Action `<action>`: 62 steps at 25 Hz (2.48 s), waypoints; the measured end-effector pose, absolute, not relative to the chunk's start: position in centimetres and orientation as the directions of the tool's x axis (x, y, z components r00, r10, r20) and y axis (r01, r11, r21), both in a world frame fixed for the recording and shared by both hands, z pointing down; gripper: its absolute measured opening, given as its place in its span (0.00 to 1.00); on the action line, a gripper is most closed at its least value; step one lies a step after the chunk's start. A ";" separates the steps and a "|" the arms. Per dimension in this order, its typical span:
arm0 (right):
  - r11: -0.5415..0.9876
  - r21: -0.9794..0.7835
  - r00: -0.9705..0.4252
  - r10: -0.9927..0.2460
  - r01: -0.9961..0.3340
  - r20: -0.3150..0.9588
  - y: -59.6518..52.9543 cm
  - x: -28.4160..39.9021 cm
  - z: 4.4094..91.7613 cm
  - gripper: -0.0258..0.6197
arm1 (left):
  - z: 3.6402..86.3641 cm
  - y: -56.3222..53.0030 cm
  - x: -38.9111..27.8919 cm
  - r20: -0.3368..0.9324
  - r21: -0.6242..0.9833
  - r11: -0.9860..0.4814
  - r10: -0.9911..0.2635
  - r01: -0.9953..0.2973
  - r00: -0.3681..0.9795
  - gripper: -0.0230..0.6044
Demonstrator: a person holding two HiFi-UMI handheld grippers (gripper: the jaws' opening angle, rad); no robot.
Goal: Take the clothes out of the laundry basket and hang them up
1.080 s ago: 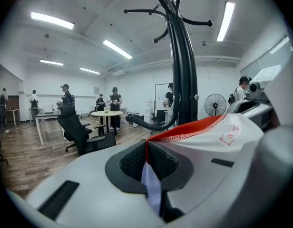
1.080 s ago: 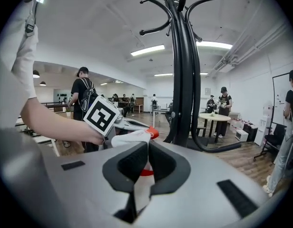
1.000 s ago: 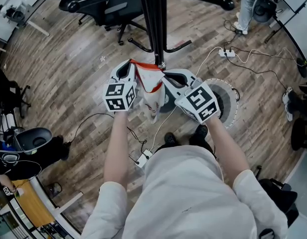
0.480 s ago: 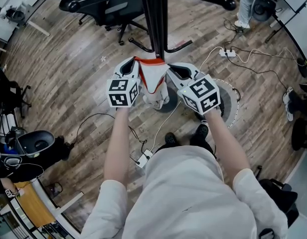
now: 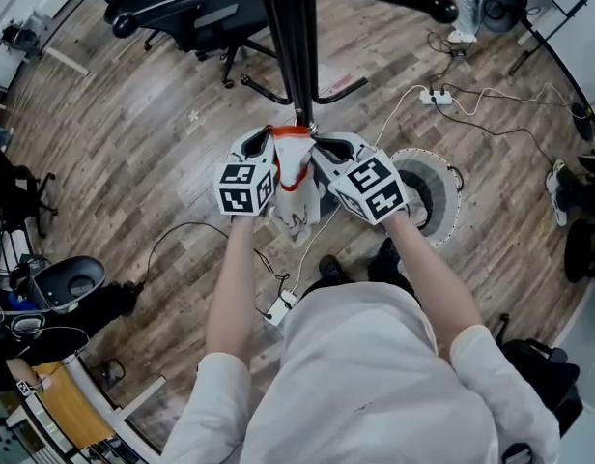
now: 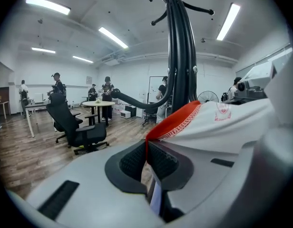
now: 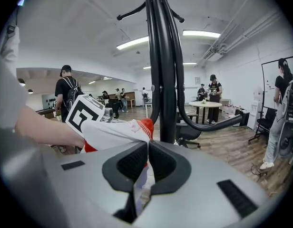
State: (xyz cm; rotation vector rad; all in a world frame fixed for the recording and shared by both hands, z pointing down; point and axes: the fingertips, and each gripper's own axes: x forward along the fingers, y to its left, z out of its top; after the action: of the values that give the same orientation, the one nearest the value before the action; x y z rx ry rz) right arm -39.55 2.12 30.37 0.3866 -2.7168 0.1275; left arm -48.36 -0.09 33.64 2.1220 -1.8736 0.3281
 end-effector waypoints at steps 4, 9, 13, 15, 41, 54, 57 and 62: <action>0.959 -0.039 -0.880 -0.241 -0.281 0.410 2.5 -39.9 31.1 0.07 | 34.8 0.2 -47.8 0.373 0.091 -0.142 -0.913 -0.986 0.166 0.08; 0.959 -0.056 -0.875 -0.229 -0.278 0.426 2.9 -39.8 32.1 0.07 | 36.1 0.5 -47.0 0.386 0.108 -0.164 -0.902 -0.981 0.193 0.08; 0.959 -0.074 -0.873 -0.216 -0.274 0.438 3.0 -40.0 32.6 0.07 | 37.0 0.5 -46.5 0.404 0.123 -0.192 -0.887 -0.974 0.225 0.08; 0.960 -0.072 -0.871 -0.213 -0.271 0.443 3.2 -40.1 32.8 0.07 | 37.2 0.6 -46.1 0.409 0.127 -0.200 -0.882 -0.972 0.235 0.08; 0.962 -0.022 -0.866 -0.236 -0.273 0.440 4.8 -38.9 31.8 0.18 | 34.6 4.7 -46.9 0.286 0.129 -0.182 -0.935 -0.975 0.212 0.26; 0.962 -0.016 -0.867 -0.240 -0.274 0.436 6.1 -38.8 31.6 0.18 | 32.9 7.5 -47.7 0.270 0.100 -0.113 -0.953 -0.989 0.136 0.26; 0.967 -0.021 -0.872 -0.220 -0.254 0.436 6.4 -38.5 31.5 0.19 | 31.8 8.0 -47.9 0.255 0.092 -0.100 -0.959 -0.991 0.120 0.26; 0.969 -0.040 -0.882 -0.204 -0.243 0.424 6.9 -38.5 31.8 0.14 | 30.8 9.0 -47.7 0.233 0.084 -0.075 -0.968 -0.994 0.093 0.25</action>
State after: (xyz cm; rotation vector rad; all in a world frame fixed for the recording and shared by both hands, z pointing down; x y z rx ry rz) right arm -38.54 6.93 31.76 0.3197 -2.6894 0.1274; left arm -47.72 9.01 30.76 2.1474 -1.9718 0.1695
